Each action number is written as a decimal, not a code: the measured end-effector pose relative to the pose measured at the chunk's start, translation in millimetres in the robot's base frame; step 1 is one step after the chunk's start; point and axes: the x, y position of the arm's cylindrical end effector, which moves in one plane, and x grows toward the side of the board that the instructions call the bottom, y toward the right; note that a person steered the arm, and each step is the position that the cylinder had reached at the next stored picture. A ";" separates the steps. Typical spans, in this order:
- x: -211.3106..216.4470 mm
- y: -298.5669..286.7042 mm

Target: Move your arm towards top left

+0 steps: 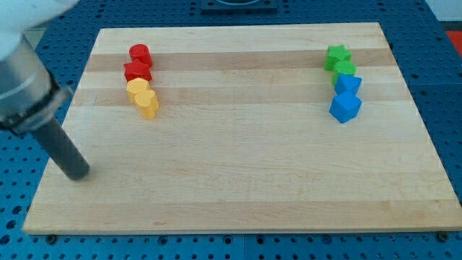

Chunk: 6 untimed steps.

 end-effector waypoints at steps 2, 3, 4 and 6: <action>-19.8 -41.8; -22.8 -42.9; -52.5 -43.6; -200.3 -34.9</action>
